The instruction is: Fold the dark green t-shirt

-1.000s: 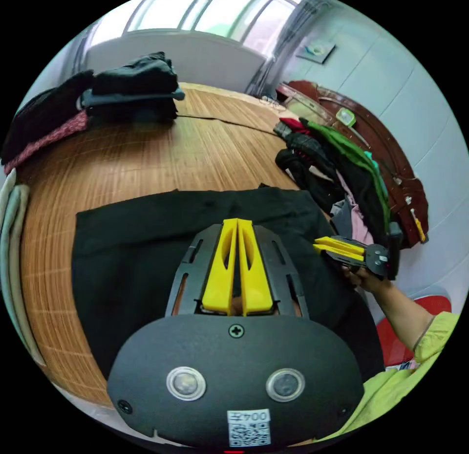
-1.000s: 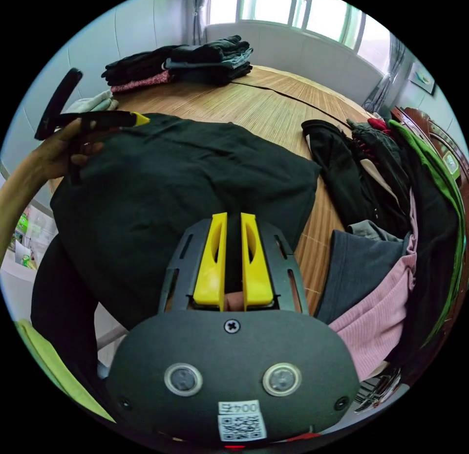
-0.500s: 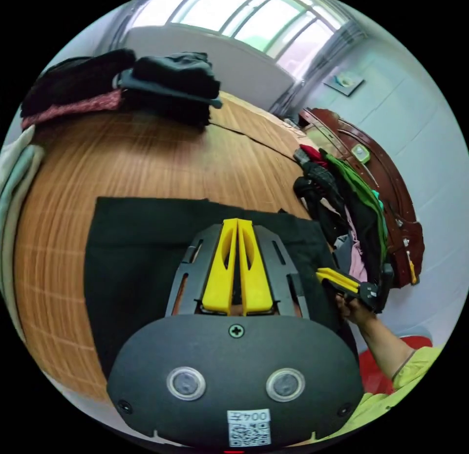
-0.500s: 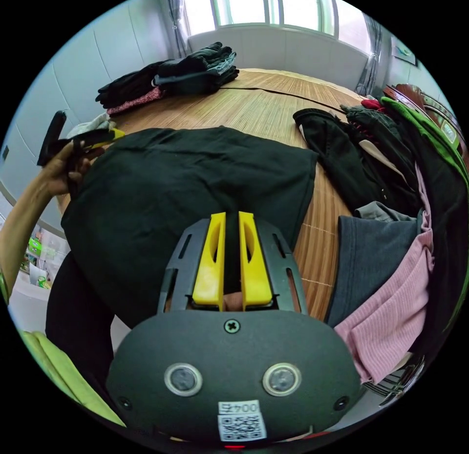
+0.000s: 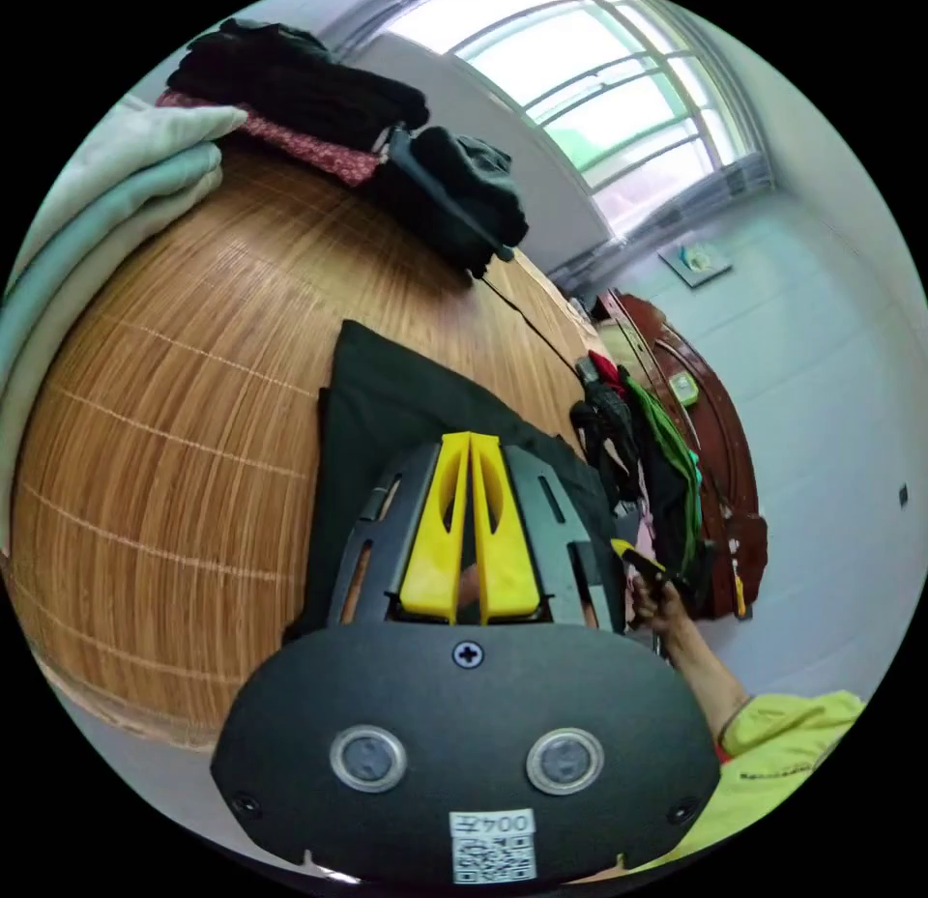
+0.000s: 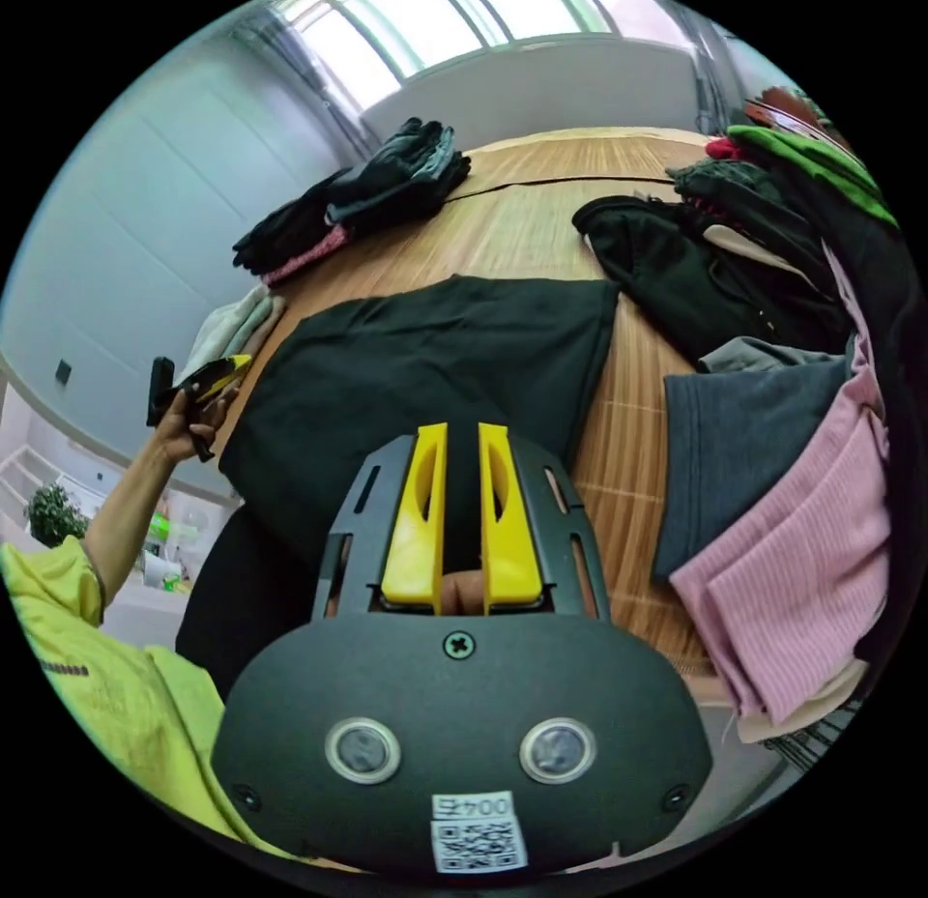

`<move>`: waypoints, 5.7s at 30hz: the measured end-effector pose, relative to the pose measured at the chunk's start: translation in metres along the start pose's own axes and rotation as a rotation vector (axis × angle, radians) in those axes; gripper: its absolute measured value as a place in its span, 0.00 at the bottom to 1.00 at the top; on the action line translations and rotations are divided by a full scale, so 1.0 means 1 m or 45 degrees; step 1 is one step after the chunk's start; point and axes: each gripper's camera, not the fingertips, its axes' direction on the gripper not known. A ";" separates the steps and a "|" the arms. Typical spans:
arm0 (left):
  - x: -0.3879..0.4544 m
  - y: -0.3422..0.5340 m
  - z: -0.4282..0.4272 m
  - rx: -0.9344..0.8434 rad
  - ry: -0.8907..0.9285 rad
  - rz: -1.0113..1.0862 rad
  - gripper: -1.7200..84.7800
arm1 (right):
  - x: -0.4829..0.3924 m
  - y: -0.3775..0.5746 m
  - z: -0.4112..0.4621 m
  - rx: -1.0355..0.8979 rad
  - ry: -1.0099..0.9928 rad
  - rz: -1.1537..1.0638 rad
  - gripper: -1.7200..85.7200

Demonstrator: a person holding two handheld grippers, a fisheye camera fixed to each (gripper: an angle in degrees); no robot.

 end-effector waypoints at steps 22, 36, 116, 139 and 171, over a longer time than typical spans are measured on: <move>0.185 0.223 -0.132 0.096 -0.131 0.473 0.05 | 0.125 0.231 -0.051 0.117 -0.513 0.841 0.17; 0.455 0.341 -0.043 -0.036 -0.509 1.384 0.15 | 0.159 0.240 0.009 -0.010 -0.556 0.876 0.09; 0.227 0.285 0.040 0.101 -0.355 0.299 0.02 | -0.252 -0.223 -0.092 -0.291 -0.095 -0.068 0.08; -0.053 0.341 -0.050 0.182 0.313 -0.660 0.02 | -0.519 -0.217 -0.002 -0.307 -0.097 -0.554 0.15; -0.082 0.205 0.062 0.167 -0.073 -0.063 0.03 | -0.464 0.056 -0.144 0.165 0.475 -0.757 0.12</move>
